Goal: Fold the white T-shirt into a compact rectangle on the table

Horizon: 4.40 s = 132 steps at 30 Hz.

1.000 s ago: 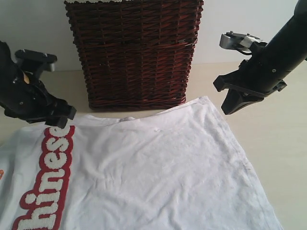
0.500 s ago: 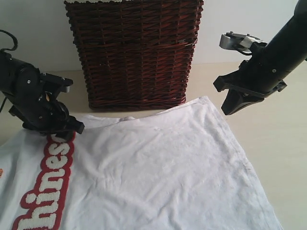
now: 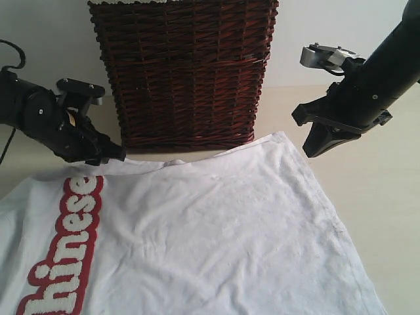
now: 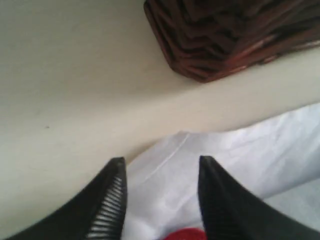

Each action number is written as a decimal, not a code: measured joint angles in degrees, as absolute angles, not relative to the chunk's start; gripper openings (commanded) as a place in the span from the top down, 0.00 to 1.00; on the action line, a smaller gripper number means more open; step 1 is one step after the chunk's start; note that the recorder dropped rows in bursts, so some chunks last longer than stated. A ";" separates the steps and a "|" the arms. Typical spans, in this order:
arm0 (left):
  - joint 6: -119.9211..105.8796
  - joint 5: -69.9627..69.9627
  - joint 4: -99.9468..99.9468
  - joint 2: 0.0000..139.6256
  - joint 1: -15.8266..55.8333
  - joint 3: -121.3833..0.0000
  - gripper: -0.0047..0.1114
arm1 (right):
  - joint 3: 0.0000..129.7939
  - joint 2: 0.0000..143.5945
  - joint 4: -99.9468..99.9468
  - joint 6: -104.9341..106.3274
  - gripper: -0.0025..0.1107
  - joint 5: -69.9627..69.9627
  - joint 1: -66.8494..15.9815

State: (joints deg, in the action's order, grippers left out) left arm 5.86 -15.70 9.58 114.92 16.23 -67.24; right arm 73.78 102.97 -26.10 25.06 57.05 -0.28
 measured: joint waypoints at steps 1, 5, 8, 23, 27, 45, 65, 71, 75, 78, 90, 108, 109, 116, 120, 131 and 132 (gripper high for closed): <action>5.23 -16.00 9.69 115.63 16.23 -67.33 0.86 | 73.78 102.97 -26.10 25.06 0.98 57.05 -0.28; 2.11 -19.51 9.95 120.35 16.23 -70.18 0.96 | 73.78 102.97 -26.10 25.06 0.98 56.94 -0.28; 2.88 -21.16 10.06 121.61 15.24 -72.46 0.96 | 73.78 102.97 -26.10 25.06 0.98 56.94 -0.28; 8.82 -22.05 10.07 121.84 9.62 -73.13 0.86 | 73.78 102.97 -26.10 25.18 0.98 56.82 -0.28; 5.68 -22.56 10.07 121.84 11.73 -73.13 0.70 | 73.78 102.97 -26.10 25.18 0.98 56.94 -0.28; 7.05 -23.93 9.84 110.87 14.11 -73.25 0.66 | 67.29 116.37 -10.76 15.81 0.98 56.39 -4.66; 7.51 -27.64 9.84 110.96 12.64 -73.25 0.57 | 62.14 114.67 1.03 7.20 0.98 59.44 -2.86; 7.62 -28.74 9.84 116.92 12.64 -73.25 0.42 | 62.75 114.79 0.78 7.11 0.98 60.24 -2.73; 7.62 -26.48 9.69 119.93 12.64 -73.91 0.46 | 64.43 115.40 -0.32 8.12 0.98 61.76 -2.64; 7.74 -24.55 9.17 121.26 12.64 -74.88 0.56 | 65.46 115.40 -1.22 8.35 0.98 61.74 -2.51; 6.48 -24.06 8.92 122.76 12.64 -76.39 0.96 | 68.75 109.26 -8.37 12.79 0.98 58.74 -2.51; 2.55 -24.80 9.60 109.08 22.00 -64.10 0.96 | 68.75 108.88 -10.37 14.58 0.98 58.60 -2.51; 2.43 -24.20 9.60 107.91 22.81 -62.45 0.96 | 68.75 108.88 -10.54 14.67 0.98 58.60 -2.51; 3.13 -21.50 10.06 97.99 27.73 -53.68 0.96 | 68.75 108.88 -13.63 16.91 0.98 58.56 -2.51; 3.38 -23.82 10.06 95.21 30.95 -51.28 0.94 | 68.75 108.88 -14.57 17.50 0.98 58.56 -2.51; 4.67 -36.90 6.58 100.43 34.33 -50.68 0.38 | 68.75 108.88 -14.85 17.85 0.98 58.56 -2.51; 4.67 -37.45 6.29 100.91 34.33 -50.68 0.39 | 68.75 108.88 -14.85 17.85 0.98 58.56 -2.51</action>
